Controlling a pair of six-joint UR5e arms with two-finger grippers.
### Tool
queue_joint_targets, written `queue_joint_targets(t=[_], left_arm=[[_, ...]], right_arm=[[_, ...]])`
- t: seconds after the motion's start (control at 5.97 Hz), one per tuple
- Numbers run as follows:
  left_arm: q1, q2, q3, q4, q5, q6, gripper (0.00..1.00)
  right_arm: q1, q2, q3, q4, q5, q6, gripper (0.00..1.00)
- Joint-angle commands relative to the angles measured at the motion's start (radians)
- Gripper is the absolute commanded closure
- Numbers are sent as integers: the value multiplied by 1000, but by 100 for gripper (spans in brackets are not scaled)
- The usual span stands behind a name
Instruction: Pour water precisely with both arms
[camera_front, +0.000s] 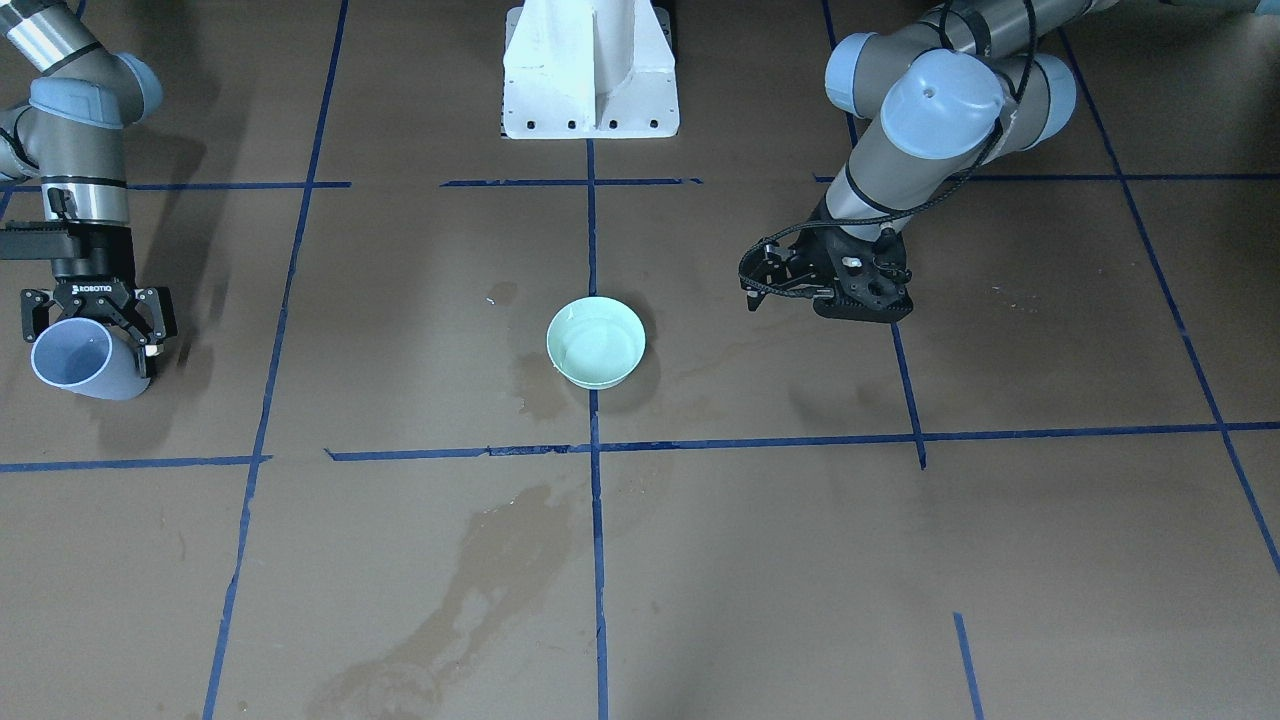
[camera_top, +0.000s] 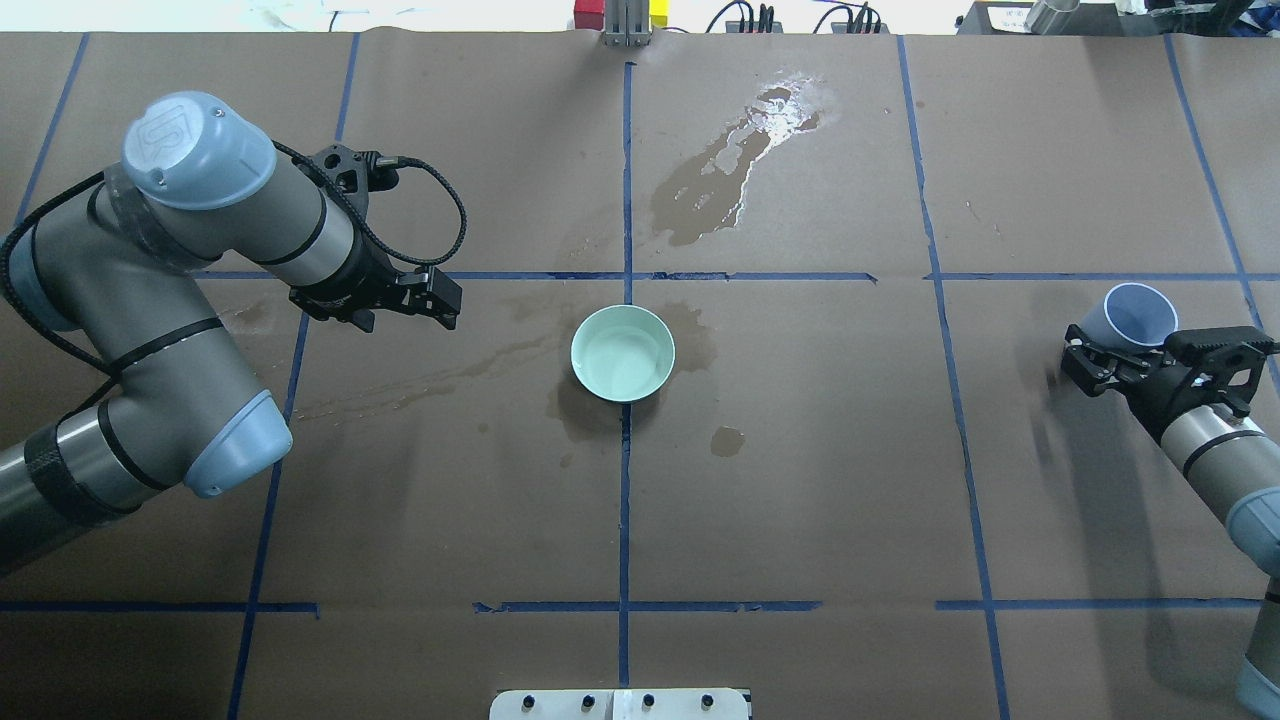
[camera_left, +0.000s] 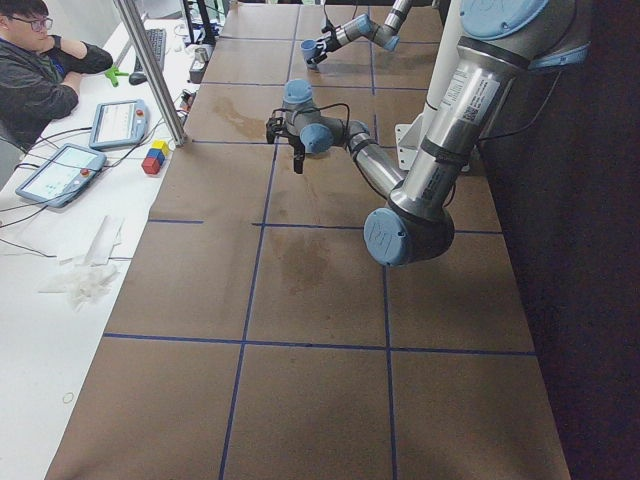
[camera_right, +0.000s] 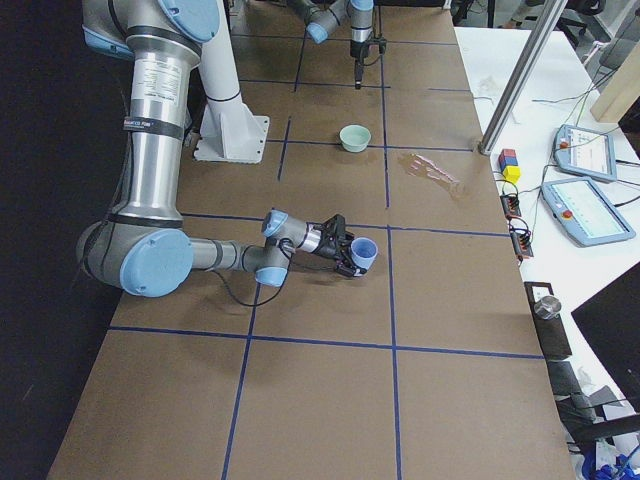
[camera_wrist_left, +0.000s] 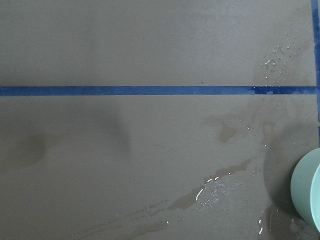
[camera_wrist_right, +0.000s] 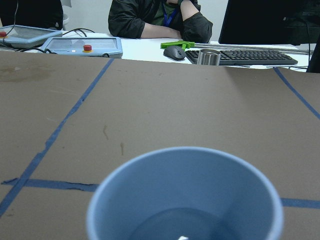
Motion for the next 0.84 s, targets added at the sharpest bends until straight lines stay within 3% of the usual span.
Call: queue_joint_targets(t=[0.0,0.17,0.33,0.67], left_arm=[[0,0,0,-2,0,0,0],[0,0,0,-2,0,2,0],[0,0,0,-2,0,2,0],[0,0,0,-3,0,0,0]], right_arm=[[4,9,-7,2,1,2,58],[4,6,-6,26,-13,-1,84],[7,5,4,42,-16,-4,94],[35,9,86,43,-12,-120,98]])
